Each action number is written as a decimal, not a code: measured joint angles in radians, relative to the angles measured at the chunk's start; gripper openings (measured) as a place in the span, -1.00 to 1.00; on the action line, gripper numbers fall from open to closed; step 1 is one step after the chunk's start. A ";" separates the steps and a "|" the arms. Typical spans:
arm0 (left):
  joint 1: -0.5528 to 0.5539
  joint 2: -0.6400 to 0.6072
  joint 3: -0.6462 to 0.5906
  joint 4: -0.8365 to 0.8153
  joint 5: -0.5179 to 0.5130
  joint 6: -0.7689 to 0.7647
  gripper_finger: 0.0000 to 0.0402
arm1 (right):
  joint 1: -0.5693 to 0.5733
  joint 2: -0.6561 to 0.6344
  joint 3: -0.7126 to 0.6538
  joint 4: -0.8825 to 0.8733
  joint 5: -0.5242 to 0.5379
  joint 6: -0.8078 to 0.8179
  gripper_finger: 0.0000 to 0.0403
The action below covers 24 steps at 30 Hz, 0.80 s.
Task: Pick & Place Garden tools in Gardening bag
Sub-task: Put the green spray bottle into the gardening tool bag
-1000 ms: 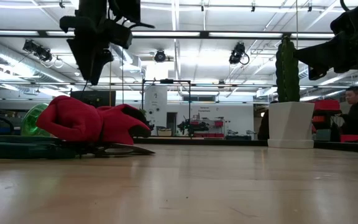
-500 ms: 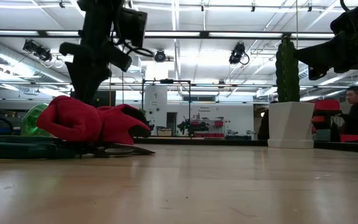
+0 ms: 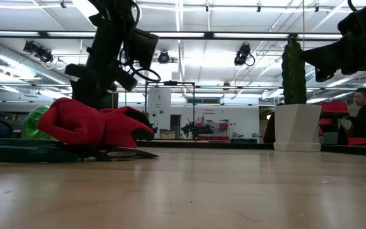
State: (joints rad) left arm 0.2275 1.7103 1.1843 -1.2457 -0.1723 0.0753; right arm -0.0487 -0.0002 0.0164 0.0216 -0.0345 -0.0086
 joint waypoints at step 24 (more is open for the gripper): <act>-0.030 0.039 0.000 0.024 -0.009 -0.005 0.60 | 0.000 0.000 0.000 0.000 0.000 0.000 -0.89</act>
State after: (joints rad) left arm 0.1974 1.7497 1.1847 -1.2222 -0.1810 0.0700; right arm -0.0488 -0.0002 0.0163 0.0217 -0.0345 -0.0088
